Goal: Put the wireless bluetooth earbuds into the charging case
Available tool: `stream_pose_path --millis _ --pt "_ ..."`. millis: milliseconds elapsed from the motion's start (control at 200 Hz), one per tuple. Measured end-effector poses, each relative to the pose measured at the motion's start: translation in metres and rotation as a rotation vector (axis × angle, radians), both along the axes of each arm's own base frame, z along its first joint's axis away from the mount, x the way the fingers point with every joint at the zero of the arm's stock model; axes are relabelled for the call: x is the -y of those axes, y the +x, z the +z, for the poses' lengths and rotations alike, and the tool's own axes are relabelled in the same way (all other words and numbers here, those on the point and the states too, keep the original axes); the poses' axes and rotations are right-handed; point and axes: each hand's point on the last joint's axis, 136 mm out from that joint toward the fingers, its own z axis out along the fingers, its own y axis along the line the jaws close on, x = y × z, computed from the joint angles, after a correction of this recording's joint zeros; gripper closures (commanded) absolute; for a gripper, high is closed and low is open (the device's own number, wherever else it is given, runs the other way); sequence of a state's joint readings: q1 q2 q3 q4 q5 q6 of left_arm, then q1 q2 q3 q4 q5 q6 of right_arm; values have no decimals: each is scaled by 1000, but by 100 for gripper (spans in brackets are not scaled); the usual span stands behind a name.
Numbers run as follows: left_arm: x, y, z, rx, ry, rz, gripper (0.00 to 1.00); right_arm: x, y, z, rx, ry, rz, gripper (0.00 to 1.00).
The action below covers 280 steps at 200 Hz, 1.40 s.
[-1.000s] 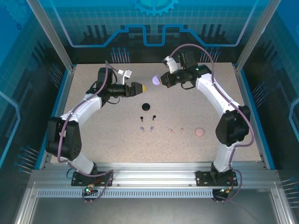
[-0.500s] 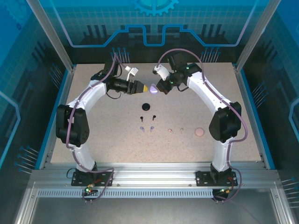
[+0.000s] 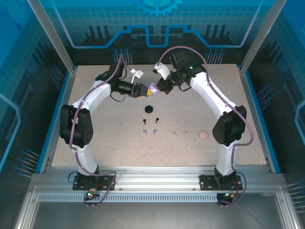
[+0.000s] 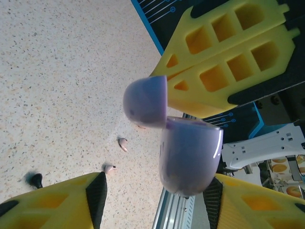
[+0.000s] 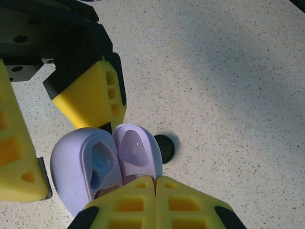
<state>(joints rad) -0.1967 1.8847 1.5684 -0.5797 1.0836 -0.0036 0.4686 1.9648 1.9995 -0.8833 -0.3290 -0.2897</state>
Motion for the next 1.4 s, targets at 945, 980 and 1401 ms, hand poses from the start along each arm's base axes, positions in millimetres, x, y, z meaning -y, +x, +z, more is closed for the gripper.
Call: stream_pose_path --millis 945,980,1401 --pt "7 -6 8 -8 -31 -76 69 -9 -8 -6 -17 -28 46 100" --pt "7 -7 8 -10 -31 -78 68 -9 -8 -6 -16 -29 48 100" --pt "7 -10 7 -31 -33 -100 68 -9 -11 -8 -10 -51 63 100"
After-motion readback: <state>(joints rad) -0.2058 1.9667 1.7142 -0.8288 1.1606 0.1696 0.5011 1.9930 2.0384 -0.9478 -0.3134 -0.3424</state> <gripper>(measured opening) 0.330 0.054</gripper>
